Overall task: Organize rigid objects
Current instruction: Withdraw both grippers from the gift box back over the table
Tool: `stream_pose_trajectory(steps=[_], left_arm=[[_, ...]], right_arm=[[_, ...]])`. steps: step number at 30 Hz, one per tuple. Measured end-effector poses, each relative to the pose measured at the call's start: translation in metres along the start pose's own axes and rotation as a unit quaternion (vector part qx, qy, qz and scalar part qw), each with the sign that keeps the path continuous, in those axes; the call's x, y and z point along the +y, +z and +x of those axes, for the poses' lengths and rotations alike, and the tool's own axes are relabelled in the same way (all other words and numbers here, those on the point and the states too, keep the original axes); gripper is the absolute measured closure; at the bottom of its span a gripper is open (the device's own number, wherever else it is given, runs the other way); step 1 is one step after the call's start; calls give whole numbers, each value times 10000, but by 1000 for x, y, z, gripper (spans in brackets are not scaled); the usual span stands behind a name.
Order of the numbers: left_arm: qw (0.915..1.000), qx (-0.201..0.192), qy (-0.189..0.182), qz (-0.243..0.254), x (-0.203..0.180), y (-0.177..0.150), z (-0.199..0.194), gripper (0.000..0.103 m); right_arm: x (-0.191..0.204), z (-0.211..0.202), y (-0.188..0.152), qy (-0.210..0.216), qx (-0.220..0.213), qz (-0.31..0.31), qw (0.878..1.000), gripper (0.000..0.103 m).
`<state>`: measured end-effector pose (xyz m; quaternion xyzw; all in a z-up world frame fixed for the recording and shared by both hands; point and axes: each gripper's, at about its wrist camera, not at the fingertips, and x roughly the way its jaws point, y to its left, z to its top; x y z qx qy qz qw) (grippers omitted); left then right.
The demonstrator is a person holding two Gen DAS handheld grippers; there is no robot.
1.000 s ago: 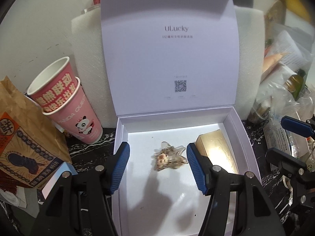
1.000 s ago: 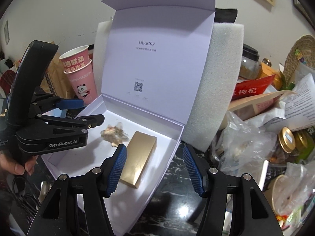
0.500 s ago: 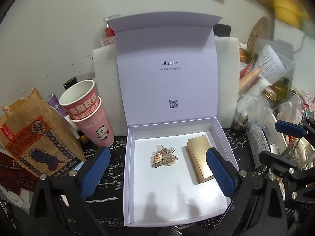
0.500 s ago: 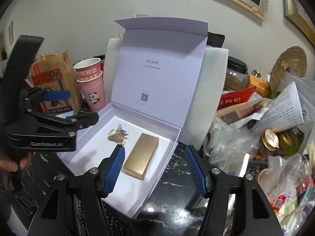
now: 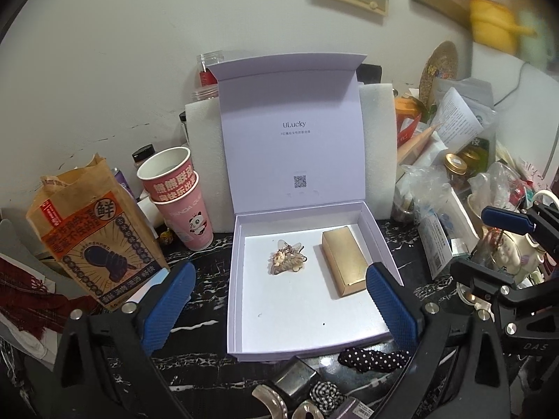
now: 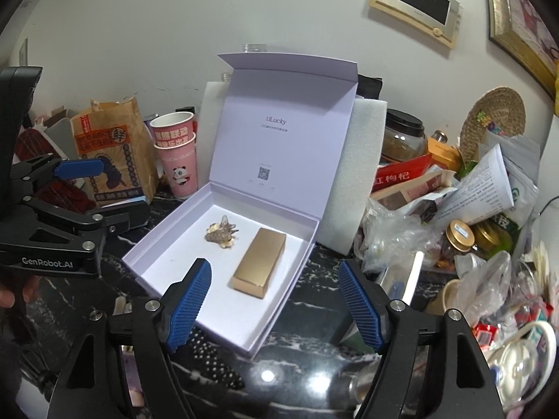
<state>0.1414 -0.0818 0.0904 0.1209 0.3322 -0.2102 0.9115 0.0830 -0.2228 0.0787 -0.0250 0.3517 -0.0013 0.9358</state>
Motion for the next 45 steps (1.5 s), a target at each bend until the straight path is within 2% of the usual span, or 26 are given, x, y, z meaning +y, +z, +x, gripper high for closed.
stream_pose_trajectory(steps=[7,14,20,26,33,45], left_arm=[[10000,-45,26,-12,1,-11,-21,3],[9997,-180,-105,-105,4,-24,-42,3],[9994,-284,207,-16,1,-37,-56,3],[9997,-126,51,-205,7,-53,-63,3],[9994,35,143,-329,13,-78,-69,3],[9966,399,96,-710,32,-121,-64,3]], right_arm=[[8,-22,-8,46,-116,16,9999,23],[16,-39,-18,90,-183,1,9998,21],[26,-51,-30,94,-215,-50,9997,21],[38,-58,-43,215,-181,-62,9996,19],[54,-61,-60,387,-107,-143,9991,16],[74,-37,-95,1017,444,-7,9938,13]])
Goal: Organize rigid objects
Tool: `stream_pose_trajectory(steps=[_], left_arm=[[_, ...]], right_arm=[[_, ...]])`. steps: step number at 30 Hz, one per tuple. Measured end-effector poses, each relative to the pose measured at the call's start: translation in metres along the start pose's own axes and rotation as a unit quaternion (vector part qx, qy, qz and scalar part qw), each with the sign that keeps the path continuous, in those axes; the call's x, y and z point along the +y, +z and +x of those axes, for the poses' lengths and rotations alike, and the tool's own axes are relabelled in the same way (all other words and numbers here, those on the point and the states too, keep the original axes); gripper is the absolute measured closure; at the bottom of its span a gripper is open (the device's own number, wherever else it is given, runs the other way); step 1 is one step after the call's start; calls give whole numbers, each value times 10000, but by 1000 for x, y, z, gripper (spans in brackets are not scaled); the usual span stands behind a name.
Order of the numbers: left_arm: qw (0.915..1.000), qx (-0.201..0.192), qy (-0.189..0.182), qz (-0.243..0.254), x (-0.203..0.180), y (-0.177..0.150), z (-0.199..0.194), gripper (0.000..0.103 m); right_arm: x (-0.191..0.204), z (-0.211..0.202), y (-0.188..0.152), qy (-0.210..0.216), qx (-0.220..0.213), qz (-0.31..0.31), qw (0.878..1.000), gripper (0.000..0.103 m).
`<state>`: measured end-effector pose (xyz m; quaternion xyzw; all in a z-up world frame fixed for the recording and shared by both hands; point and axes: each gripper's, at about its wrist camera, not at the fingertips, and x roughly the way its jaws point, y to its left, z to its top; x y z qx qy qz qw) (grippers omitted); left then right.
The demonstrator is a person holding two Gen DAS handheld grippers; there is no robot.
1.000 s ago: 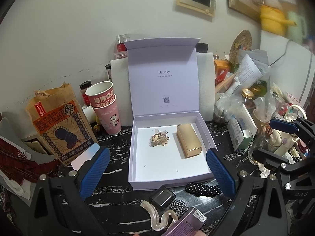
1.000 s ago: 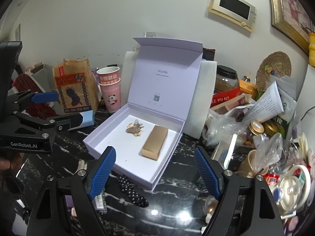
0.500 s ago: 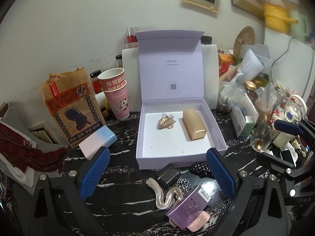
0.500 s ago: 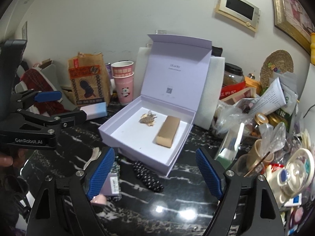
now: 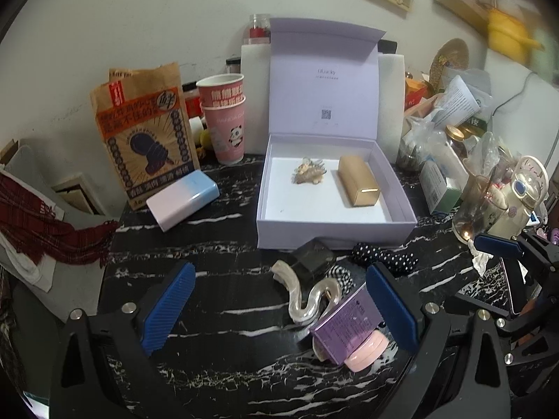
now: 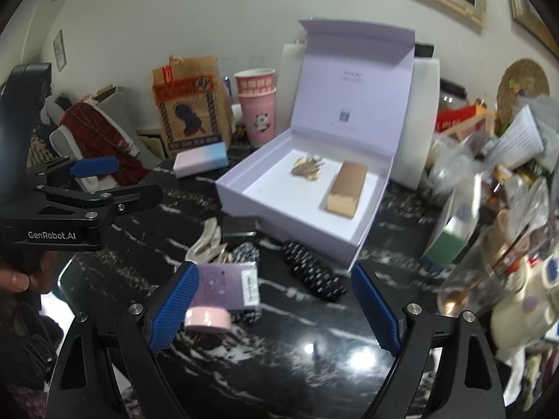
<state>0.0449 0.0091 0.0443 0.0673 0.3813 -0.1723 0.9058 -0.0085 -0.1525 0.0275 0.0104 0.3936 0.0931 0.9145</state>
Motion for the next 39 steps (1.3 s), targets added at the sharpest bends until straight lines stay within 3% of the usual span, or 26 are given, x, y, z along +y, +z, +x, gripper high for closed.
stream_pose_trajectory(steps=[14,22,29,39], left_arm=[[9975,414,-216,-531,-2,-42,23,3],[9960,636,-301,-553,-42,-45,40,3],[9911,1073,57,-784,-66,-46,65,3],[9730,1808,811,-1185,-85,-40,105,3]], right_arm=[[-11,21,-42,-41,427,407,9983,13],[-35,19,-54,-363,391,636,9965,12],[-64,17,-59,-612,305,833,9942,12],[-97,19,-65,-761,217,974,9921,12]])
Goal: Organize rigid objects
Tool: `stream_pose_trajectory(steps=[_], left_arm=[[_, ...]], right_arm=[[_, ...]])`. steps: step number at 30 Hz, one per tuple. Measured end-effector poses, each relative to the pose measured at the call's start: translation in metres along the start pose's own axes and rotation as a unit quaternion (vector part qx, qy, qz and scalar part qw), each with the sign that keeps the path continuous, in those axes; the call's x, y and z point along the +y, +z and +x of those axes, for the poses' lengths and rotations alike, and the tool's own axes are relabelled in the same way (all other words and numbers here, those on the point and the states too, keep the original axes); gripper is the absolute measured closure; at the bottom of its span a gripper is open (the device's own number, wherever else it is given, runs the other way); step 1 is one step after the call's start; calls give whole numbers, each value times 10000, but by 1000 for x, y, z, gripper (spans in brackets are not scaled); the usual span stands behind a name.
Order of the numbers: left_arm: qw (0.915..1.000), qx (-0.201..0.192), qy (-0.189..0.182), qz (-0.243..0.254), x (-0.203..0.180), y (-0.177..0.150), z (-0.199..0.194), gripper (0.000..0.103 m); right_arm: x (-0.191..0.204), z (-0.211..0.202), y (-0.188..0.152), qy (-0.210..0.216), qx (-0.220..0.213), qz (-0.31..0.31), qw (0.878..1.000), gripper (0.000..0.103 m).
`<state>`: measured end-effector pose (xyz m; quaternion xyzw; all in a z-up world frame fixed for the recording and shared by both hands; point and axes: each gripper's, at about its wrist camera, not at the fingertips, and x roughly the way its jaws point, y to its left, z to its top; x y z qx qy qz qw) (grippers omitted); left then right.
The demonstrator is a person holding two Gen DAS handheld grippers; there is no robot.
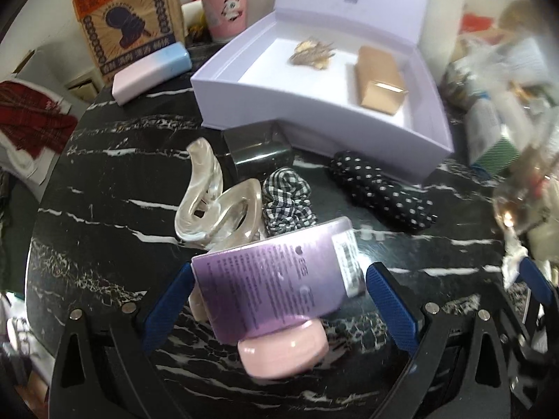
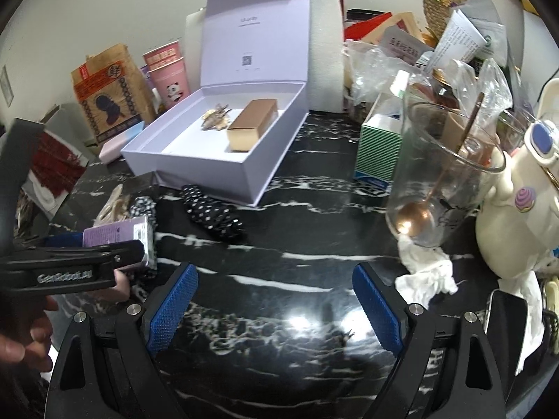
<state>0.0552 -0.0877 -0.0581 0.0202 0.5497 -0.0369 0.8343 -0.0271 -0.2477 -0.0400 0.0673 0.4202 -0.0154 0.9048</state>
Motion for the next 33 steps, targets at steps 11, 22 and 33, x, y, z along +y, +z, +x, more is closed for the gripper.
stream_pose_trajectory(steps=[11,22,33], left_arm=[[9993,365,94,6,-6,-13,27,1],[9961,-522,368,605,-11,-32,8,1],[9823,-845,715,1514,-29,-45,10,1]], right_arm=[[-5,6,3,71,-99,-101,9999,12],[2,15,3,199,42,-116,9997,12],[3,23,7,265,160,-60,9995,12]])
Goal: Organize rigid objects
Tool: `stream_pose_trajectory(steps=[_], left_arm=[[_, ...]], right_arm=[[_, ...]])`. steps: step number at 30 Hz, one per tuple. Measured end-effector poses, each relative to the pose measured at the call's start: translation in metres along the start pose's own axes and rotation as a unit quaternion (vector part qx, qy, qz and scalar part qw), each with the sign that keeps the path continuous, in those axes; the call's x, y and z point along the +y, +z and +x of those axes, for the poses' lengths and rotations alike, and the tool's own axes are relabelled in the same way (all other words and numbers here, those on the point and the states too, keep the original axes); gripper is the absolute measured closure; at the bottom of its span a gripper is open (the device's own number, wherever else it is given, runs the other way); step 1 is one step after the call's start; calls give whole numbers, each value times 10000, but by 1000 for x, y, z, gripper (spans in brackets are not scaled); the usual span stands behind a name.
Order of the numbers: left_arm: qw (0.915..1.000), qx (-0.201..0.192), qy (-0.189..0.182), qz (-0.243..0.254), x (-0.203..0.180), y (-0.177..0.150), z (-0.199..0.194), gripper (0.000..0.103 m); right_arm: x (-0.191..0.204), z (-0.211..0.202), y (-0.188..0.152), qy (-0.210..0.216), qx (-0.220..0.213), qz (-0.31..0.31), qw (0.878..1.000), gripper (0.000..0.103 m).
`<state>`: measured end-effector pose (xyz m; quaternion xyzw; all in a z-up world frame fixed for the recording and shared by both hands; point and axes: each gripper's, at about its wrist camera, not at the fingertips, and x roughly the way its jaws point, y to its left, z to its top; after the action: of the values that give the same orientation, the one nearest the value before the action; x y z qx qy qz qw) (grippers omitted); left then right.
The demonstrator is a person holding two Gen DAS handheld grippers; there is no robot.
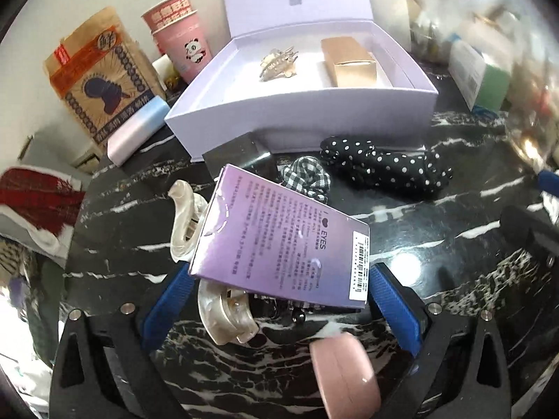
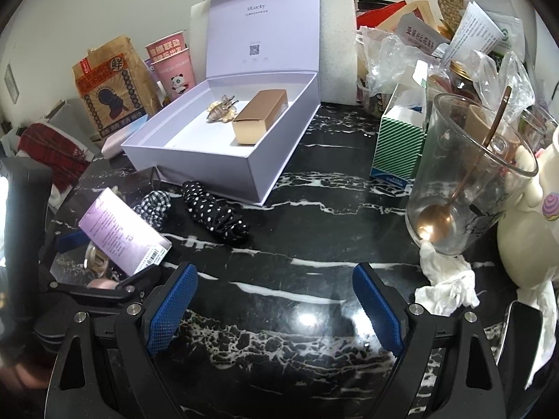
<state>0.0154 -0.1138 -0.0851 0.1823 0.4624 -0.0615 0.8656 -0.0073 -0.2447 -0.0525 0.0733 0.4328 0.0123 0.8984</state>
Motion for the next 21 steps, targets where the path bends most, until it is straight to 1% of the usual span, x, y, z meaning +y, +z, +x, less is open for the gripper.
stream_pose_trajectory(steps=[4,6,8,9,11,13,14,21], left_arm=[[9981,-135,442,399,-5,4,-3,1],[9949,-291,719,650,-9,4,-4,1],[9930,-372,815,773,-11,4,-3,1],[9936,-382,756,753,-10,4,-3,1],[9965,-384,420,616,-4,6,-2,1],[9978,-433,143,479,4,7,-1,8],[9979,-447,132,460,5,7,-1,12],[9967,-644,34,491,7,6,-4,12]], right_arm=[[0,5,6,-2,17,-38,10000,12],[0,8,9,20,40,-63,10000,12],[0,11,10,41,63,-75,9999,12],[0,13,11,53,86,-64,9999,12],[-1,16,13,85,119,-28,9999,12],[-2,19,15,114,149,14,9998,12],[-3,20,16,109,158,39,9998,12],[0,25,22,120,195,23,9997,12]])
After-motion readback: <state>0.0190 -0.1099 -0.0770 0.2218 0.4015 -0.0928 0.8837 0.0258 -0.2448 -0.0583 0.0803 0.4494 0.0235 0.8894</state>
